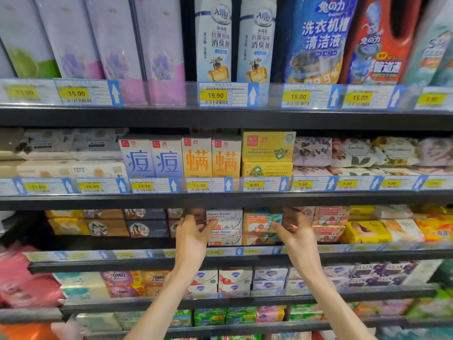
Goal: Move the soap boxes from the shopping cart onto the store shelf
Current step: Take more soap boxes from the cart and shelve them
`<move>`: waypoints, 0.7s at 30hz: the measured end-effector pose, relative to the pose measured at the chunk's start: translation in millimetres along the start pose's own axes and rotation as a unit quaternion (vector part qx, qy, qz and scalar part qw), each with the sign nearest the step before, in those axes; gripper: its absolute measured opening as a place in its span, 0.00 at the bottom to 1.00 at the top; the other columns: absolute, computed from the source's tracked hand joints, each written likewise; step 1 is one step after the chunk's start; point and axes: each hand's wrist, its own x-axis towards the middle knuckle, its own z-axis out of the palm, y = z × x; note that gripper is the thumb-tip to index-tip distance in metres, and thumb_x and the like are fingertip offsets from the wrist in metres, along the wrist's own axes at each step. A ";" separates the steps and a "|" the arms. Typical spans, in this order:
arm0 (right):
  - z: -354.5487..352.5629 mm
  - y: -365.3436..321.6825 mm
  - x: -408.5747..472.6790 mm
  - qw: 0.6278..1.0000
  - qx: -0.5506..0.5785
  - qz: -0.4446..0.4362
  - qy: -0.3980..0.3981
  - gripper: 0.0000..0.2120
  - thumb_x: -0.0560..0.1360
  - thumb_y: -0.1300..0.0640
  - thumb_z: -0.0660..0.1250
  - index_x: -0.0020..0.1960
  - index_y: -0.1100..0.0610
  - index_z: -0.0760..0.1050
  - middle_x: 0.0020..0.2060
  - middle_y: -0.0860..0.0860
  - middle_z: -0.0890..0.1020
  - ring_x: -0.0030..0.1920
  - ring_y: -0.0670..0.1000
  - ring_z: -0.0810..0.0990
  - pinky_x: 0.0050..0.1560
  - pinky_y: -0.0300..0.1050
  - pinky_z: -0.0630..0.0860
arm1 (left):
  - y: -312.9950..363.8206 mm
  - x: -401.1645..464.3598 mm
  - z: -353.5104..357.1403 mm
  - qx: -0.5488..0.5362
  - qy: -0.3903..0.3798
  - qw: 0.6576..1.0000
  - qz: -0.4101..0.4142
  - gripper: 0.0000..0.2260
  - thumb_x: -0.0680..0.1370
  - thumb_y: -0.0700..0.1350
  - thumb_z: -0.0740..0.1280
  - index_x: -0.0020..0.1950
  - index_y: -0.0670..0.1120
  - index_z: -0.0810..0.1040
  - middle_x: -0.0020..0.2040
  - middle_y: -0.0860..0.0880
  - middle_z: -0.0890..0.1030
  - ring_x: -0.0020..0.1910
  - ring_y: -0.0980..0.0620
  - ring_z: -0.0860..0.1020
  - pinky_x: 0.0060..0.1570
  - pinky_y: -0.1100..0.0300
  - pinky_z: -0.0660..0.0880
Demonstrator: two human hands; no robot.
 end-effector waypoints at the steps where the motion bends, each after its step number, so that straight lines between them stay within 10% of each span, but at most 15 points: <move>1: 2.4 -1.7 -1.4 1.000 0.003 -0.005 0.010 0.21 0.74 0.48 0.74 0.64 0.51 0.72 0.56 0.47 0.80 0.57 0.48 0.79 0.59 0.50 0.77 | -1.0 0.5 0.3 0.001 0.000 1.000 0.003 0.17 0.74 0.53 0.75 0.54 0.43 0.76 0.51 0.47 0.84 0.51 0.50 0.84 0.50 0.52 0.83; 9: 17.8 -6.8 -6.4 0.994 -0.057 -0.046 0.080 0.13 0.77 0.51 0.71 0.55 0.52 0.69 0.48 0.48 0.76 0.47 0.44 0.73 0.45 0.31 0.68 | -6.0 1.6 1.1 -0.009 -0.007 1.000 0.014 0.14 0.75 0.51 0.74 0.53 0.44 0.77 0.51 0.47 0.83 0.51 0.50 0.84 0.48 0.58 0.81; 21: 32.8 -5.0 -10.3 0.988 -0.066 -0.057 0.124 0.09 0.79 0.53 0.69 0.52 0.52 0.69 0.46 0.49 0.74 0.45 0.50 0.74 0.46 0.45 0.74 | -10.0 1.8 3.0 -0.003 -0.009 0.999 0.044 0.10 0.77 0.52 0.72 0.49 0.49 0.73 0.48 0.48 0.82 0.44 0.54 0.82 0.46 0.59 0.80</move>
